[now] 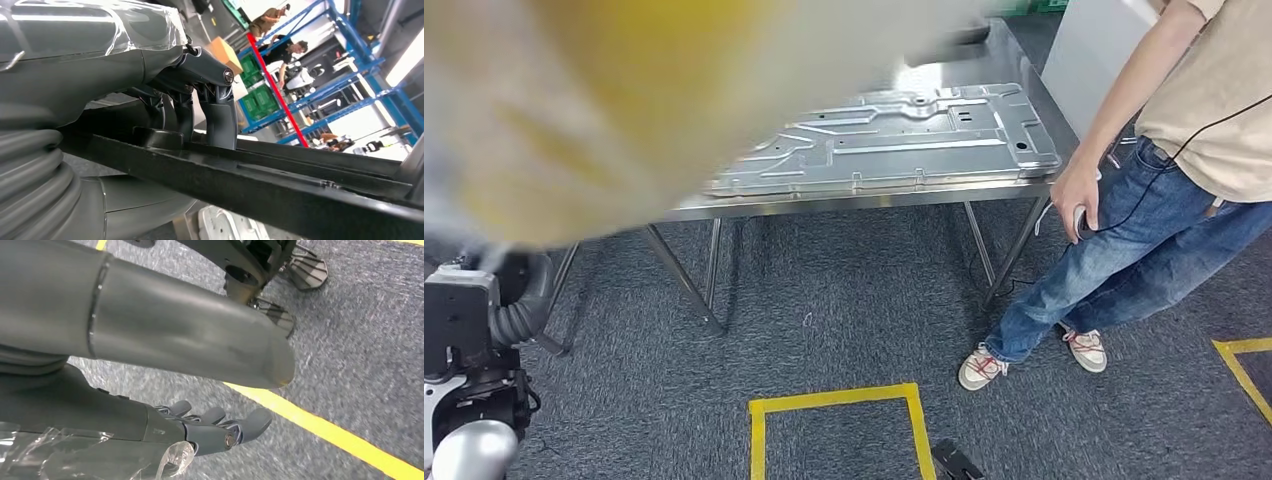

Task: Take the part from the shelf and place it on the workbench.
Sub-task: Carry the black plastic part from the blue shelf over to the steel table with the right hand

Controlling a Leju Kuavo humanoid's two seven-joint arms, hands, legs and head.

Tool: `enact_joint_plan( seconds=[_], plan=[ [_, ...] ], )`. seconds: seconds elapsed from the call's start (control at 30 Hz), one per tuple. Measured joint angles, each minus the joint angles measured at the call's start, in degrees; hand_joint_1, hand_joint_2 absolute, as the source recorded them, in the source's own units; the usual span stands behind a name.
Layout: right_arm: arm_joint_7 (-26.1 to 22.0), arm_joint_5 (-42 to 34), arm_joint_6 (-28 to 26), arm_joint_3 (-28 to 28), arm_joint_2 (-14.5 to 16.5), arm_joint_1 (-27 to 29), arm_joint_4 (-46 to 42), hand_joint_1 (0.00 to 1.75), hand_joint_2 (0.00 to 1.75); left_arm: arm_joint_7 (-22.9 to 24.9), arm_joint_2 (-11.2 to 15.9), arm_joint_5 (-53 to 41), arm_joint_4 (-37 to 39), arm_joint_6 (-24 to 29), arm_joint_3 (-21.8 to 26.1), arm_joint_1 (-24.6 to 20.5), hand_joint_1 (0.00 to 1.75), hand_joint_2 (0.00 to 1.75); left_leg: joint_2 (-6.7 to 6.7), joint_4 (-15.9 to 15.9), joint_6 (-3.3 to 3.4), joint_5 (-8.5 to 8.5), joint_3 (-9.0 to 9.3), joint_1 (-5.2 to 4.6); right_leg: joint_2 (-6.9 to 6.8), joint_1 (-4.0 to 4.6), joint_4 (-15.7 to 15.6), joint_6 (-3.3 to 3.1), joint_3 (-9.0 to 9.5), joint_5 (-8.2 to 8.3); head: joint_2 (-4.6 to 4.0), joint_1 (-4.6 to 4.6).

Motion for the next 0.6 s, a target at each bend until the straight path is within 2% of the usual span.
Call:
enact_joint_plan(
  seconds=[0.07, 0.1, 0.13, 0.17, 0.2, 0.23, 0.27, 0.33, 0.37, 0.4, 0.43, 0.53, 0.6],
  plan=[
    [-0.2, 0.6, -0.3, 0.0, 0.3, 0.0, 0.0, 0.0, 0.0, -0.1, 0.1, 0.5, 0.0, 0.0, 0.2, 0.1, 1.75, 1.75, 2.84, 3.4, -0.54, -2.01, -1.5, -0.01, -0.88, -0.07, -0.2, -0.68, 0.12, 0.16, 0.0, -0.14],
    [-0.2, 0.7, -0.4, 0.0, 0.4, 0.1, 0.0, 0.0, 0.0, -0.2, 0.1, 0.9, 0.0, -0.1, 0.2, 0.0, 1.75, 1.75, 4.62, 6.9, -0.78, -3.83, -3.09, -0.01, -1.21, -0.01, -0.2, -0.89, 0.14, 0.14, 0.0, -0.21],
    [-0.3, 0.9, -0.3, 0.0, 0.4, 0.2, 0.0, 0.0, 0.0, -0.5, 0.2, 1.5, 0.0, -0.5, 0.2, -0.1, 1.75, 1.75, 5.69, 11.1, -1.0, -5.78, -5.13, 0.02, -1.56, 0.05, -0.2, -1.05, 0.11, 0.09, 0.0, -0.25],
    [-0.3, 1.0, -0.3, 0.0, 0.5, 0.4, 0.0, 0.0, 0.0, -0.8, 0.2, 2.3, 0.0, -0.9, 0.2, -0.1, 1.75, 1.75, 6.13, 15.0, -1.16, -7.21, -7.01, 0.07, -1.91, 0.09, -0.2, -1.15, 0.09, 0.03, 0.0, -0.25],
    [-0.4, 1.1, -0.2, 0.0, 0.6, 0.5, 0.1, 0.0, 0.0, -1.2, 0.2, 3.1, 0.0, -1.4, 0.2, -0.1, 1.75, 1.75, 6.31, 17.2, -1.26, -7.74, -8.15, 0.11, -2.21, 0.1, -0.2, -1.2, 0.1, -0.02, 0.0, -0.25],
    [-0.4, 1.3, -0.1, 0.0, 0.7, 0.5, 0.1, 0.0, 0.0, -1.5, 0.2, 3.8, 0.0, -1.9, 0.3, -0.1, 1.75, 1.75, 6.38, 17.2, -1.29, -7.21, -8.17, 0.12, -2.46, 0.1, -0.1, -1.21, 0.14, -0.07, 0.0, -0.25],
    [-0.6, 1.4, 0.0, 0.0, 0.8, 0.5, 0.1, 0.0, 0.0, -1.7, 0.3, 4.3, 0.0, -2.2, 0.3, -0.2, 1.75, 1.75, 6.46, 14.8, -1.25, -5.74, -6.94, 0.13, -2.65, 0.1, -0.1, -1.18, 0.23, -0.13, 0.0, -0.25],
    [-0.8, 1.6, 0.1, 0.0, 1.2, 0.5, 0.1, 0.0, 0.0, -2.1, 0.5, 5.0, -0.1, -2.7, 0.7, -0.4, 1.75, 1.75, 7.02, 6.0, -0.82, -2.08, -2.58, -0.02, -2.83, 0.21, -0.1, -0.94, 0.46, -0.28, 0.0, -0.25],
    [-0.9, 1.7, 0.1, 0.0, 1.3, 0.5, 0.1, 0.0, 0.0, -2.2, 0.7, 5.1, -0.2, -2.7, 0.9, -0.6, 1.75, 1.75, 7.27, 2.6, -0.52, -0.88, -0.91, -0.19, -2.89, 0.33, -0.1, -0.74, 0.53, -0.39, 0.0, -0.23],
    [-0.9, 1.8, 0.3, 0.0, 1.4, 0.4, 0.1, 0.0, 0.0, -2.3, 0.8, 5.1, -0.3, -2.8, 1.0, -0.7, 1.75, 1.75, 7.47, 0.5, -0.21, -0.32, 0.05, -0.38, -2.96, 0.44, -0.1, -0.51, 0.58, -0.51, 0.0, -0.23],
    [-0.9, 2.0, 0.4, 0.0, 1.4, 0.5, 0.1, 0.0, 0.0, -2.3, 0.8, 5.1, -0.4, -2.9, 1.2, -0.8, 1.75, 1.75, 7.48, -0.1, -0.14, -0.24, 0.31, -0.45, -3.0, 0.62, 0.0, -0.58, 0.58, -0.74, 0.0, -0.22],
    [-0.6, 2.7, 0.7, 0.1, 1.5, 0.5, 0.3, 0.0, 0.0, -2.5, 0.9, 5.0, -0.5, -3.2, 1.3, -1.0, 1.75, 1.75, 7.16, -0.2, -0.25, -0.04, 0.41, -0.35, -3.06, 0.83, -0.1, -1.54, 0.71, -0.86, 0.0, -0.2],
    [-0.6, 3.1, 0.7, 0.2, 1.6, 0.5, 0.3, 0.0, 0.0, -2.6, 0.9, 4.9, -0.5, -3.2, 1.3, -1.2, 1.75, 1.75, 7.08, -0.2, -0.08, -0.06, 0.38, -0.45, -3.07, 0.8, -0.4, -1.36, 0.91, -0.6, 0.0, -0.19]
  ],
)
